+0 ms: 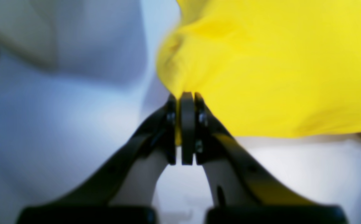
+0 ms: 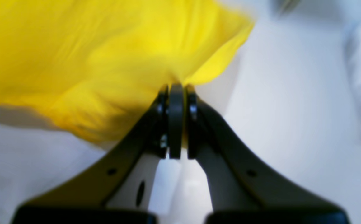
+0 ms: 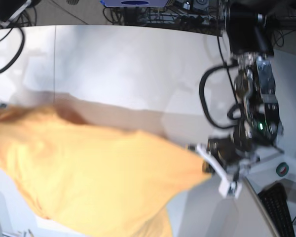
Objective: Layout the t-shirt on the table in an organized manner, then fold the t-shirt properly
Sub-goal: 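Lift the shirt with both grippers and swing it across the table, then lay the shirt down and drag the right gripper's corner along the table edge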
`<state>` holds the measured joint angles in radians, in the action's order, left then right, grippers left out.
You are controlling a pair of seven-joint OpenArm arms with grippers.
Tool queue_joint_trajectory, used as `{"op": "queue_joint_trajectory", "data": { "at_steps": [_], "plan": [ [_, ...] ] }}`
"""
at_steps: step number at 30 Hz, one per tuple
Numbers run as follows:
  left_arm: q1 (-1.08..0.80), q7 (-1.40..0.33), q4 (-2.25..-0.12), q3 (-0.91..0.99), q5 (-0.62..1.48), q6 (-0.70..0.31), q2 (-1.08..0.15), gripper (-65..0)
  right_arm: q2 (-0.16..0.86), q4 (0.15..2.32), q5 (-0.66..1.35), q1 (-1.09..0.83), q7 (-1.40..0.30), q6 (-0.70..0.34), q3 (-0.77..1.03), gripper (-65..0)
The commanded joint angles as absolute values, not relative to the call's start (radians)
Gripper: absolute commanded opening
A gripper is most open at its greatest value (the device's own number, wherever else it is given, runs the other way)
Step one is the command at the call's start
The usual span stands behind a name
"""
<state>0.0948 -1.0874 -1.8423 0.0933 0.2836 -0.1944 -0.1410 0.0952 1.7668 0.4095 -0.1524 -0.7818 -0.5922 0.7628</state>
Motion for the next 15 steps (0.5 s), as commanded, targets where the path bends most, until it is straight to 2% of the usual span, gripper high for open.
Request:
{"op": "queue_joint_trajectory", "data": {
  "at_steps": [1,6,15],
  "plan": [
    [0.065,-1.029,-1.85,0.094,0.289,-0.196,-0.157,-65.0,0.108,1.739,0.415,-0.166,-0.736,-0.591,0.773,-65.0],
    [-0.12,-0.889,-1.773,0.093,0.288,-0.196,-0.2,-65.0,0.104,1.532,0.415,-0.243,-0.664,-0.591,0.777,-65.0],
    [-0.219,-0.877,-1.722,0.094,0.289,-0.194,-0.252,-65.0,0.105,1.514,0.415,-0.311,-0.657,-0.593,0.779,-65.0]
  ]
}}
